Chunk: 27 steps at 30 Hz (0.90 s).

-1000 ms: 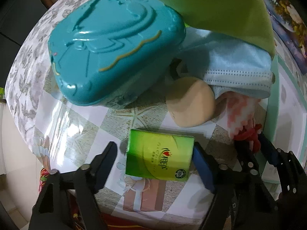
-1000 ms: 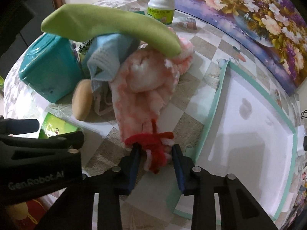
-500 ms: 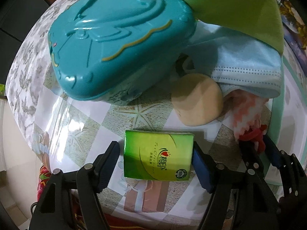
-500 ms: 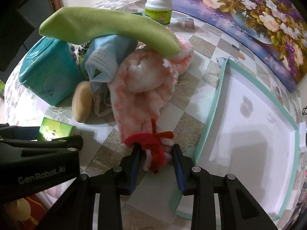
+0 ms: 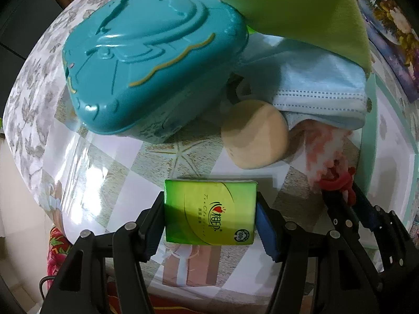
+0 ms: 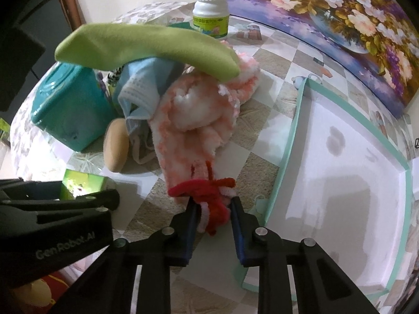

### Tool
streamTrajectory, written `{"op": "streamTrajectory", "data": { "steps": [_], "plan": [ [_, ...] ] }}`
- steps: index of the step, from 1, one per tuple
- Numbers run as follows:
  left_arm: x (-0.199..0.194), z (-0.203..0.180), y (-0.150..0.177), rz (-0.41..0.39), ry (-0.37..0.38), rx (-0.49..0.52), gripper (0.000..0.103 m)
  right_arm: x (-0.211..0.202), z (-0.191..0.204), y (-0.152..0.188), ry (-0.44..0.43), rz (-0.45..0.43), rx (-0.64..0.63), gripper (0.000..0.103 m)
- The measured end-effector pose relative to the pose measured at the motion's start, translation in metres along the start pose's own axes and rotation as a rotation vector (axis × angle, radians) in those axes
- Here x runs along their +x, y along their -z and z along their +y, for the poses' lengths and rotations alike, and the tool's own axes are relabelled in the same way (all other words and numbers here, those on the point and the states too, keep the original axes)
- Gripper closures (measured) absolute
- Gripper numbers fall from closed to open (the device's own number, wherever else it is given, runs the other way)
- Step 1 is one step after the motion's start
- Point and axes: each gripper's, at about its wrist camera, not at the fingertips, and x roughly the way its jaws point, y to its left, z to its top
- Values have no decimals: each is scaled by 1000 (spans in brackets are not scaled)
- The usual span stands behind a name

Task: Organize soft objects
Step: 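Carry both items into the white tray and open both tools to release them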

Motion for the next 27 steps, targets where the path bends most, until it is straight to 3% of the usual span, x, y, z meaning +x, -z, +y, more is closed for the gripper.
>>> {"op": "streamTrajectory", "data": {
  "steps": [8, 14, 21, 27],
  "plan": [
    [-17, 17, -1, -41, 59, 1, 39, -15, -11, 1, -29, -35, 51, 77],
    [-47, 24, 6, -156, 108, 31, 39, -49, -22, -1, -7, -125, 88, 77],
    [-83, 6, 18, -308, 125, 178, 39, -93, -53, 0, 60, -230, 175, 77],
    [-99, -29, 30, -356, 128, 299, 39, -104, -106, 12, 151, -218, 333, 77]
  ]
}}
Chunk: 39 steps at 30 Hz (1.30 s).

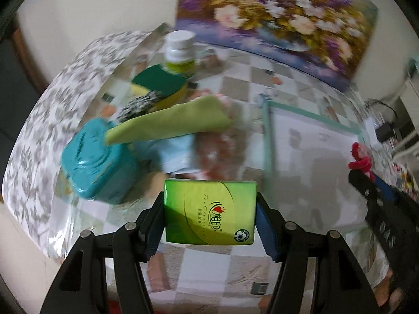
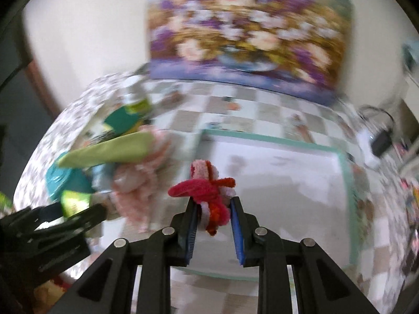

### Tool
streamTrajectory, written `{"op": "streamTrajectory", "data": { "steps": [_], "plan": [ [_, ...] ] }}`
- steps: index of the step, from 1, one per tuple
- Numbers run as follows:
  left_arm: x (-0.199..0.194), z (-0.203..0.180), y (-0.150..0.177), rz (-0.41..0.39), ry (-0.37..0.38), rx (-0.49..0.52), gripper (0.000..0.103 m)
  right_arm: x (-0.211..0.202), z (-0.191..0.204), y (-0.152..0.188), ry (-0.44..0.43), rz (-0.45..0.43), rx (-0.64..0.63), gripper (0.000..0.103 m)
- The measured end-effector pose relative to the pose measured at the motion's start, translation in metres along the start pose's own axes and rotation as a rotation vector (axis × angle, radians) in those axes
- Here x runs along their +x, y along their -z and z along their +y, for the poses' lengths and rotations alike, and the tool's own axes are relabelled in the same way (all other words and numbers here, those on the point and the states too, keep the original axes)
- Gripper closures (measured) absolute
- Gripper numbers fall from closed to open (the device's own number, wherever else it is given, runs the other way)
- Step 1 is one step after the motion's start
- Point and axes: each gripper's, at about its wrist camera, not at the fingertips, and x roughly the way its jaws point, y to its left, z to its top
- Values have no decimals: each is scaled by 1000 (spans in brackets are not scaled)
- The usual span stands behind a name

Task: Organize soft objects
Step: 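Carry both items into the white tray and open both tools to release them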

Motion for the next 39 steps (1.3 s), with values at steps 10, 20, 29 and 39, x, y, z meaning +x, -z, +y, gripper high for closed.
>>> {"op": "streamTrajectory", "data": {
  "steps": [10, 20, 29, 39],
  "plan": [
    [15, -70, -4, 57, 39, 134, 39, 18, -113, 22, 252, 126, 225, 77],
    [35, -137, -20, 61, 54, 238, 39, 33, -175, 49, 287, 240, 442, 77],
    [55, -149, -7, 120, 106, 263, 26, 37, -187, 54, 237, 283, 520, 75],
    [37, -112, -16, 94, 138, 124, 11, 25, -156, 38, 292, 265, 397, 20]
  ]
}}
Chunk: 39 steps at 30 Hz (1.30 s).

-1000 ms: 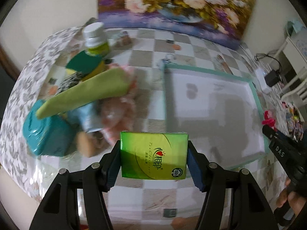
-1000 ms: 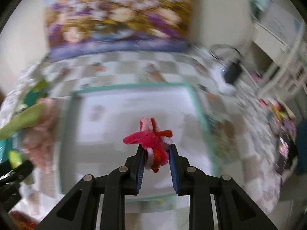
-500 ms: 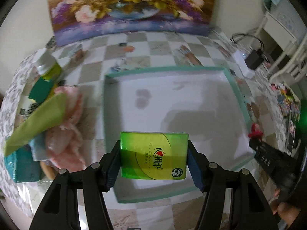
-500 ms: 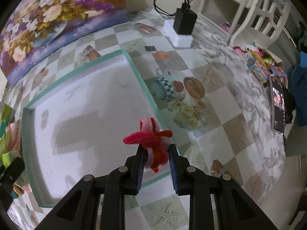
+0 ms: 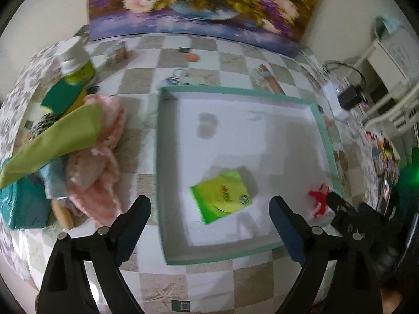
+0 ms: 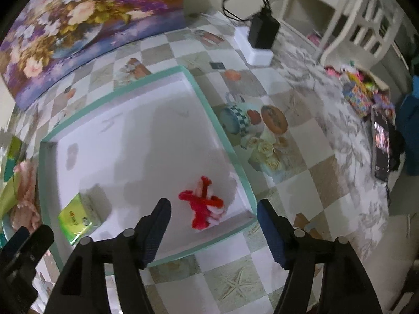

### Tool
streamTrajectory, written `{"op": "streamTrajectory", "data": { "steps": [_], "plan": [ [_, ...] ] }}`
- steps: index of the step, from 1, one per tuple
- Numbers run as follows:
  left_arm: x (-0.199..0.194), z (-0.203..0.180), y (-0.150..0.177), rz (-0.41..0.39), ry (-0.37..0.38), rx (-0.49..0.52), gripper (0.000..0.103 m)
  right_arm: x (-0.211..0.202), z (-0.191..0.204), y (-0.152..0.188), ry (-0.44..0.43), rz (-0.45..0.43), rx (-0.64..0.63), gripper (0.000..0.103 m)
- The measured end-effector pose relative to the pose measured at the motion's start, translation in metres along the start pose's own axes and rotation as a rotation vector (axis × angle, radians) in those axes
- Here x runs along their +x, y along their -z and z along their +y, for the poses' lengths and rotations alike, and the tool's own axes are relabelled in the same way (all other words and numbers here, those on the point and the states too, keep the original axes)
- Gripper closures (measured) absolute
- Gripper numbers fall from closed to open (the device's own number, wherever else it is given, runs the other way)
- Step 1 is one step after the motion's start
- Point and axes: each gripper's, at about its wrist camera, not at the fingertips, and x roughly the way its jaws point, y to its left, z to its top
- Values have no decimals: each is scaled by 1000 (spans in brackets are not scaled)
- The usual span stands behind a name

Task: Organize soft objects
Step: 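Carry both items into the white tray and open both tools to release them, then move the left tool to the green cloth and grasp it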

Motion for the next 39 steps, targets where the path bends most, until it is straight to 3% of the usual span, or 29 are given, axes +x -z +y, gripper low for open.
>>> {"op": "streamTrajectory", "data": {
  "steps": [6, 13, 27, 39],
  "plan": [
    [-17, 37, -7, -62, -62, -118, 2, -20, 29, 3, 12, -71, -96, 0],
    [-37, 82, -9, -101, -107, -230, 2, -34, 65, 10, -74, -99, -164, 0],
    [-68, 167, -9, -140, -215, -412, 2, -37, 90, 20, -84, -99, -221, 0],
    [-76, 226, 0, -136, -202, -559, 2, -42, 115, 25, -97, -131, -286, 0]
  ]
}}
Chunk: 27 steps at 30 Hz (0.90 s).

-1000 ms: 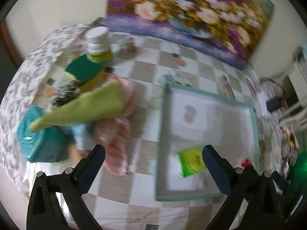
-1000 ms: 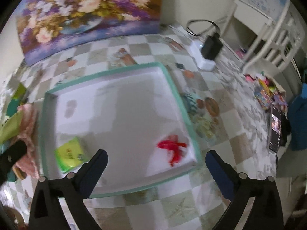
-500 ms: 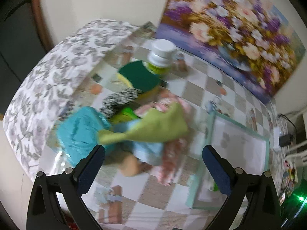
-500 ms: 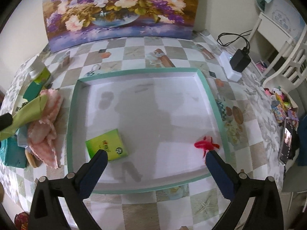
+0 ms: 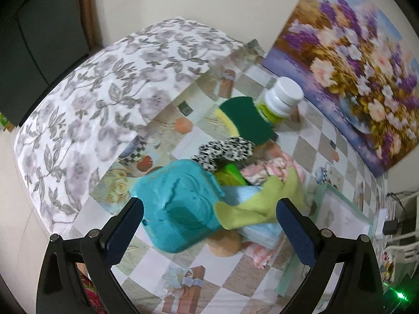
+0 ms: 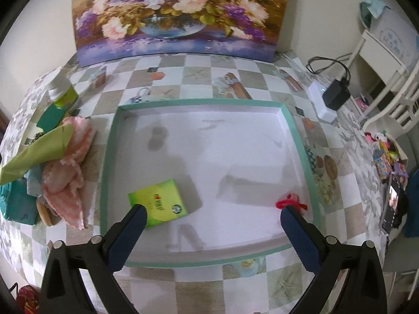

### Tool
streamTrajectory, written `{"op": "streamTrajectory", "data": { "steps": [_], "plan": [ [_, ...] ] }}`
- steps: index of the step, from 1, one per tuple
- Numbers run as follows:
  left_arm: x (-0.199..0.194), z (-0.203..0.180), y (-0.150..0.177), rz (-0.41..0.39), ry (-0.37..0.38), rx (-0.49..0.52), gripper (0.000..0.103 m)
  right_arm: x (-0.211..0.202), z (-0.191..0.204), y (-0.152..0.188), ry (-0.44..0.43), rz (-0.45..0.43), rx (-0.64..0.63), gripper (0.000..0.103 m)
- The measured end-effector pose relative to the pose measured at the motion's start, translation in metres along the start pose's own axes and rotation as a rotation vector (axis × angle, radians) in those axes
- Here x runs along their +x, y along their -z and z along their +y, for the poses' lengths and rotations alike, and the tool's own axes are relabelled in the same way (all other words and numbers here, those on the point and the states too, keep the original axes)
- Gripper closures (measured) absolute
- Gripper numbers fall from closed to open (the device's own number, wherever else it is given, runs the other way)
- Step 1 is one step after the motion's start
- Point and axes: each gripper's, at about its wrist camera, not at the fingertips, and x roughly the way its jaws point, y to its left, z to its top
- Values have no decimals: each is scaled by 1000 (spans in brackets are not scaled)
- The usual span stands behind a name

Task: Organize soft objects
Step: 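Move the left tool to the green cloth and grasp it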

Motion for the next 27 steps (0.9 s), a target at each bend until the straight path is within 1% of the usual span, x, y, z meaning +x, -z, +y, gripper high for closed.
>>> {"op": "streamTrajectory", "data": {
  "steps": [3, 6, 16, 19, 22, 27],
  "plan": [
    [2, 7, -2, 3, -9, -18, 2, 0, 13, -3, -23, -3, -13, 0],
    [5, 7, -3, 11, -13, -10, 2, 0, 28, -7, -50, -11, -25, 0],
    [15, -5, -3, 48, -2, 57, 2, 3, 64, -20, -152, -14, 8, 0],
    [19, -10, -3, 64, 13, 75, 2, 4, 75, -23, -193, -15, 10, 0],
    [18, -14, -5, 61, 28, 99, 2, 5, 88, -26, -232, -14, -1, 0],
    [18, -26, -6, 72, 84, 143, 2, 10, 105, -26, -280, -4, -22, 0]
  ]
}}
